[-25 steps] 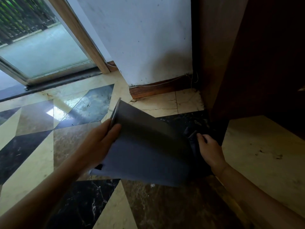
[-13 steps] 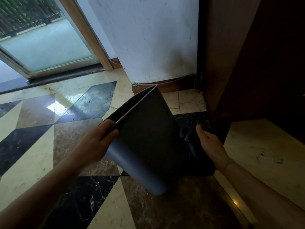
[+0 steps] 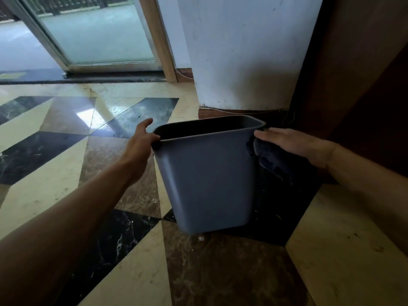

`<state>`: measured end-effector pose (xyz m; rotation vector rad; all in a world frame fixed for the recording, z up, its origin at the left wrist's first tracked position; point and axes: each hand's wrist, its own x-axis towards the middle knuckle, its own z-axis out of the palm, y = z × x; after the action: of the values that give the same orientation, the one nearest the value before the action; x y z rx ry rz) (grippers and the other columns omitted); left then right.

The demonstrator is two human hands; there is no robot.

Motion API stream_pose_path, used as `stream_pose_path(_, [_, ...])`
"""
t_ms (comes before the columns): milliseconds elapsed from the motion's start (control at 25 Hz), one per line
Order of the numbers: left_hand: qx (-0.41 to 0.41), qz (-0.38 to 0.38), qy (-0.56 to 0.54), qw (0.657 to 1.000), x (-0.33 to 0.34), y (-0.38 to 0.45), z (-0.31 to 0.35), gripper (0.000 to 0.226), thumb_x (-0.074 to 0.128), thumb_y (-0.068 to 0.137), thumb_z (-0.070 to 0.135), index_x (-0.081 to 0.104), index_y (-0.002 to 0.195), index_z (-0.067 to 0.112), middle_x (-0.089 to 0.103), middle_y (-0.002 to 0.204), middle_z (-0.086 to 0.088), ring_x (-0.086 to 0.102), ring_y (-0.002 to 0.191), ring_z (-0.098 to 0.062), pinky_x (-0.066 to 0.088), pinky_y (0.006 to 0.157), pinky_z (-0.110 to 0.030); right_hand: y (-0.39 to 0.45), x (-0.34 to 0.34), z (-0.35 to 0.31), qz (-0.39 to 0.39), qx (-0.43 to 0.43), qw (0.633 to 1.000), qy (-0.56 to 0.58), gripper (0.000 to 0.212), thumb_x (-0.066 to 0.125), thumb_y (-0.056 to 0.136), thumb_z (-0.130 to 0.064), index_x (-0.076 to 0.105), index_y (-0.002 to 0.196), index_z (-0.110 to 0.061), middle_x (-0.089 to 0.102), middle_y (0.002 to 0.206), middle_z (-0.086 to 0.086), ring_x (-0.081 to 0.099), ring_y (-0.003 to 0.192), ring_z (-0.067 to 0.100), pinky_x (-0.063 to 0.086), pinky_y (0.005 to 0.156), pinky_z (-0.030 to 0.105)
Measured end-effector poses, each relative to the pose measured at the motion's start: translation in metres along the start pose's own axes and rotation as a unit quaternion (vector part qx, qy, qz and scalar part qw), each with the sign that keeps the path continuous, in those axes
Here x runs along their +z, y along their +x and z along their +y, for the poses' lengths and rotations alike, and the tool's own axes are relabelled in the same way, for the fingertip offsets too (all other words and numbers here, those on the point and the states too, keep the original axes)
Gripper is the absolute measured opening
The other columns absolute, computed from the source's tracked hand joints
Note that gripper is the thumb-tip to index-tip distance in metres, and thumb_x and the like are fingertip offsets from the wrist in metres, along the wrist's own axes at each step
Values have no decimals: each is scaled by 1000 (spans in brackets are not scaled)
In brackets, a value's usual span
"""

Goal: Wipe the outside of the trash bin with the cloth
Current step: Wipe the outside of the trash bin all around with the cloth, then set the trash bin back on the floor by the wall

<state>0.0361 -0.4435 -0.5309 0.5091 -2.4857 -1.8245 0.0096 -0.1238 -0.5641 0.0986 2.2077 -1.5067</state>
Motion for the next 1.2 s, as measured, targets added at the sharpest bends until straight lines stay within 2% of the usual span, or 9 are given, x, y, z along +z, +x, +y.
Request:
stream_pose_path(120, [-14,10,32,999,-6,-7,-7,54,44,86,-4,41,138,10,45,141,-15,46,108,-16,40,89,-24,0,8,-10,46,41,998,28,69,50,77,-77,73,96,-15,74,92,8,69,83,25,51,79,34])
stream_pose_path(280, [14,9,16,1000,-2,-19,-18,58,44,84,-7,40,138,13,43,138,-11,43,113,-12,38,81,-19,-3,4,-13,51,32,998,-23,59,50,84,-68,71,103,-16,73,92,8,68,84,27,51,82,37])
stream_pose_path(400, [0,49,11,999,-2,-16,-24,57,49,82,-3,43,136,13,44,118,-2,50,102,-10,41,79,-20,-12,2,-11,38,75,996,13,36,64,87,-44,71,87,-9,73,64,9,68,53,22,51,62,32])
stream_pose_path(480, [-65,63,42,995,-7,-13,-32,41,54,78,7,58,118,12,52,108,-4,55,97,-21,42,78,-29,-17,2,-12,41,78,996,6,30,64,88,-39,70,79,-10,71,55,5,65,43,17,46,54,29])
stream_pose_path(560, [-165,43,42,985,-10,-16,-33,7,57,76,14,61,81,13,55,85,-6,55,74,-24,39,60,-29,-21,1,-10,50,62,997,-6,30,63,89,-39,70,80,-11,72,66,7,66,51,18,46,54,26])
stream_pose_path(640, [-219,-1,37,975,-15,-15,-33,10,56,81,13,53,71,13,49,71,-5,47,57,-18,32,46,-25,-25,0,-8,69,39,997,-19,29,62,91,-36,68,80,-10,68,70,6,63,54,15,45,45,16])
stream_pose_path(800, [-188,-49,-11,981,-22,-17,-32,10,60,87,8,60,95,2,57,79,-14,53,58,-19,39,32,-20,-33,0,6,100,-5,992,-75,29,66,89,-32,67,84,-3,62,72,8,55,62,16,45,51,22])
stream_pose_path(1000, [-125,-53,-4,991,0,-5,-26,21,59,89,9,61,107,-2,62,81,-16,54,55,-18,42,34,-17,-33,-10,13,160,-19,985,-59,33,64,91,-35,67,90,-2,67,84,14,62,74,24,49,69,36])
stream_pose_path(1200, [-80,-33,56,995,40,47,-16,31,57,90,10,58,121,6,65,87,-16,56,59,-19,49,42,-21,0,-26,13,245,-24,954,-170,30,54,93,-42,61,91,-13,66,90,8,63,83,25,54,79,46])
